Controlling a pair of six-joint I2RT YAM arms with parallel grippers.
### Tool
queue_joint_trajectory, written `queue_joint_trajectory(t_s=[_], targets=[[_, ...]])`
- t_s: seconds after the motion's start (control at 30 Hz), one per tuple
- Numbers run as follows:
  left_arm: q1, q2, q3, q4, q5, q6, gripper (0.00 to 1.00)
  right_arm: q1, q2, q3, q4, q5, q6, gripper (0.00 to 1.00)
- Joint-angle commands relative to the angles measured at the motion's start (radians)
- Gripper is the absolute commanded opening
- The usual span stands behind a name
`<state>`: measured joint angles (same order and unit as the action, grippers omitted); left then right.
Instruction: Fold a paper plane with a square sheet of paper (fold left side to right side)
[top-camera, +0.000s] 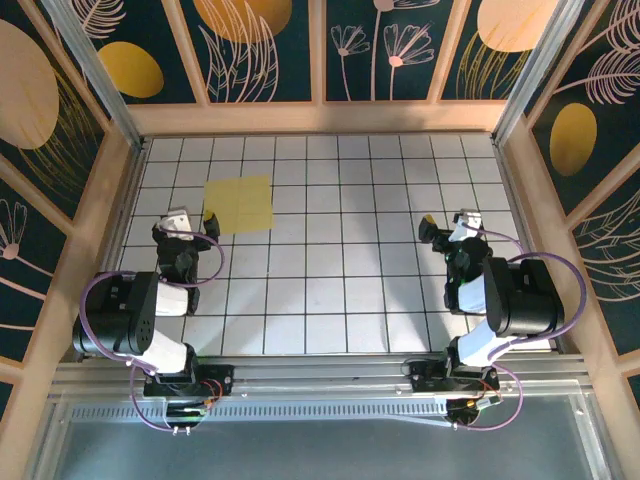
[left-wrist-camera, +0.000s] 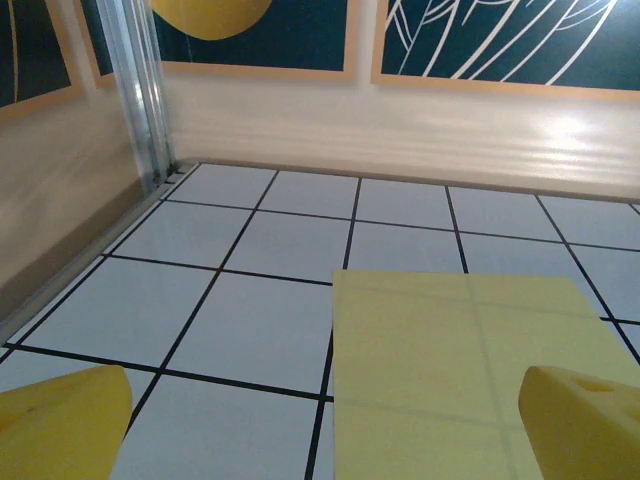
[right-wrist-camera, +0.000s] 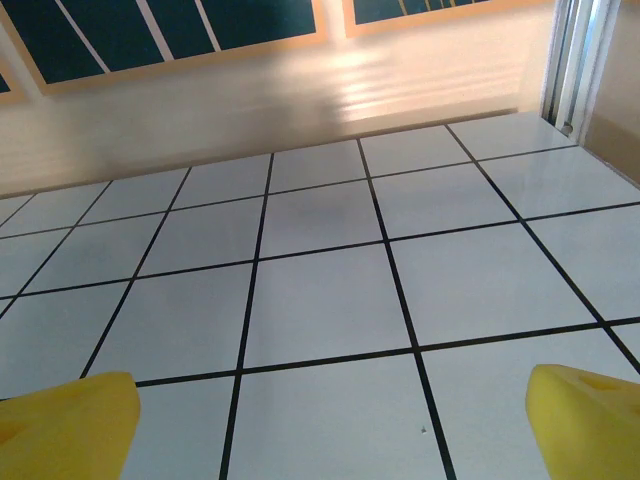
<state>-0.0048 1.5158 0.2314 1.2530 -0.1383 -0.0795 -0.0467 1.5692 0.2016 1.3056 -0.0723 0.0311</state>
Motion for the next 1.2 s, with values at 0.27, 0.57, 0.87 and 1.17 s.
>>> queue_joint_trajectory(t_s=[0.27, 0.57, 0.87, 1.17], targets=[[0.006, 0.0, 0.005, 0.016, 0.002, -0.011, 0.99, 0.006, -0.001, 0.009, 0.047, 0.014, -0.019, 0.99], [0.006, 0.001, 0.005, 0.016, 0.002, -0.012, 0.99, 0.005, -0.001, 0.011, 0.044, 0.019, -0.016, 0.99], [0.006, 0.001, 0.005, 0.016, 0.002, -0.011, 0.99, -0.004, -0.001, 0.015, 0.035, 0.007, -0.007, 0.99], [0.006, -0.112, 0.06, -0.169, -0.032, -0.024, 0.99, -0.006, -0.142, 0.011, -0.073, 0.047, 0.007, 0.99]])
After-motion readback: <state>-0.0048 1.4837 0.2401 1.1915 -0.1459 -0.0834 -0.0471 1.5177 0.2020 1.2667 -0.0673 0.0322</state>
